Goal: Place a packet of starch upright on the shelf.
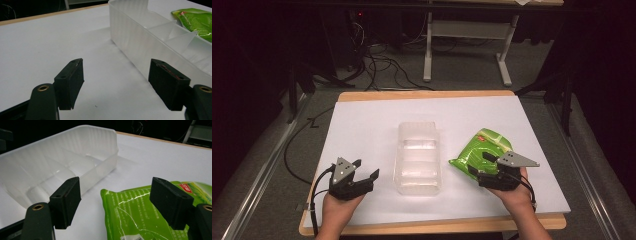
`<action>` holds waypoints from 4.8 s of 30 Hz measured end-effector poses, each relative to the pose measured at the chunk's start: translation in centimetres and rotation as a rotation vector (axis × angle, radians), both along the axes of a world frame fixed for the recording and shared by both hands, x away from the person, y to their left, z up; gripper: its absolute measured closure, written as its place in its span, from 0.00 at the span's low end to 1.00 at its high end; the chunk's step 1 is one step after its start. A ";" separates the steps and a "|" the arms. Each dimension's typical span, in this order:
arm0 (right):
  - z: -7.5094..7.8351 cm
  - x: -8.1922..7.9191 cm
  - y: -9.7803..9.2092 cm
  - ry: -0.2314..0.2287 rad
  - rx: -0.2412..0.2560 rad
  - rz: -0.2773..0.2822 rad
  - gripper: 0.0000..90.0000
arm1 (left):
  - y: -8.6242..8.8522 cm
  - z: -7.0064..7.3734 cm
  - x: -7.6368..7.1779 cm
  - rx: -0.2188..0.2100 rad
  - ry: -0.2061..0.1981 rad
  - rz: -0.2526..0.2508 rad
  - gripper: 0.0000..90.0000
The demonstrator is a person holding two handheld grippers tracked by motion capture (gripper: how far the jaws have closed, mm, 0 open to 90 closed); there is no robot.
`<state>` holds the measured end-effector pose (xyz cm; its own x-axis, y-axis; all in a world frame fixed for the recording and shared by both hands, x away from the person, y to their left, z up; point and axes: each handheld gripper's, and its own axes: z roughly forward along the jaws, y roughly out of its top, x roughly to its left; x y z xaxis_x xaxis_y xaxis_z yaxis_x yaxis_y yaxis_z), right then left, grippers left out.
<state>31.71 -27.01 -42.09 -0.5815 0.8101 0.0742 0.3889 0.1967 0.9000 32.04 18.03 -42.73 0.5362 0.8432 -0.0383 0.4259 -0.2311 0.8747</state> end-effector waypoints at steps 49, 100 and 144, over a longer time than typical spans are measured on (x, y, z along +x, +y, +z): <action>-2.2 5.2 -9.4 0.154 -0.007 -0.315 0.35 | -0.6 -1.0 0.3 0.047 0.047 -0.051 0.32; -2.8 5.8 -10.0 0.216 0.147 -0.251 0.94 | -1.2 -1.4 0.3 0.096 0.062 -0.078 0.32; 5.2 1.9 -2.8 -0.132 0.190 -0.120 0.97 | -1.1 -1.3 0.3 0.097 0.050 -0.079 0.32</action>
